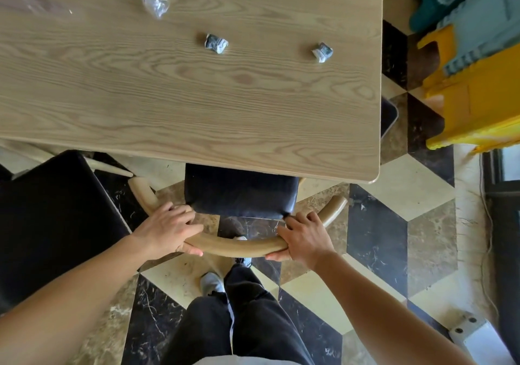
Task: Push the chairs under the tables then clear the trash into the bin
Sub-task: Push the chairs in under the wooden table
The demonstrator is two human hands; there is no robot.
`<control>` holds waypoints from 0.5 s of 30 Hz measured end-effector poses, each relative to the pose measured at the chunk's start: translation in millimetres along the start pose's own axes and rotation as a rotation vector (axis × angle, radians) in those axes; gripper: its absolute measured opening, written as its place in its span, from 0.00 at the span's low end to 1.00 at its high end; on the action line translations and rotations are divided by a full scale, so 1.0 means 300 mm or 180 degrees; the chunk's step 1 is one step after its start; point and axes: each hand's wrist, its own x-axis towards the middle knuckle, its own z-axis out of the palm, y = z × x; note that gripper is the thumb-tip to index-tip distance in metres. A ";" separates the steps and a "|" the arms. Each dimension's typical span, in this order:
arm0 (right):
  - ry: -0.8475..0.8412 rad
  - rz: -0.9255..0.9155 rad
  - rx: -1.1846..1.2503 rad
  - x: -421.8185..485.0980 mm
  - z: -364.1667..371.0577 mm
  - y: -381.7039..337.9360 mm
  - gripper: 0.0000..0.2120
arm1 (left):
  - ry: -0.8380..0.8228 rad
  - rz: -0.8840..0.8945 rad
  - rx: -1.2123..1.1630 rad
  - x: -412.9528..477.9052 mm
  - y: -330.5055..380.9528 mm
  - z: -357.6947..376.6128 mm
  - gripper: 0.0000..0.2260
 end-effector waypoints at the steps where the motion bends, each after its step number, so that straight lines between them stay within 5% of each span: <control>1: 0.0022 -0.0003 0.0031 0.003 0.001 0.000 0.39 | 0.0028 0.0019 -0.0014 0.000 -0.003 -0.006 0.35; 6: 0.0205 -0.0014 0.0049 0.006 0.012 -0.013 0.36 | -0.0068 0.0017 0.0033 -0.003 -0.007 -0.040 0.35; 15: -0.0239 0.0172 0.0086 0.002 -0.045 -0.028 0.40 | -0.1558 -0.0380 -0.0019 0.042 0.021 -0.170 0.43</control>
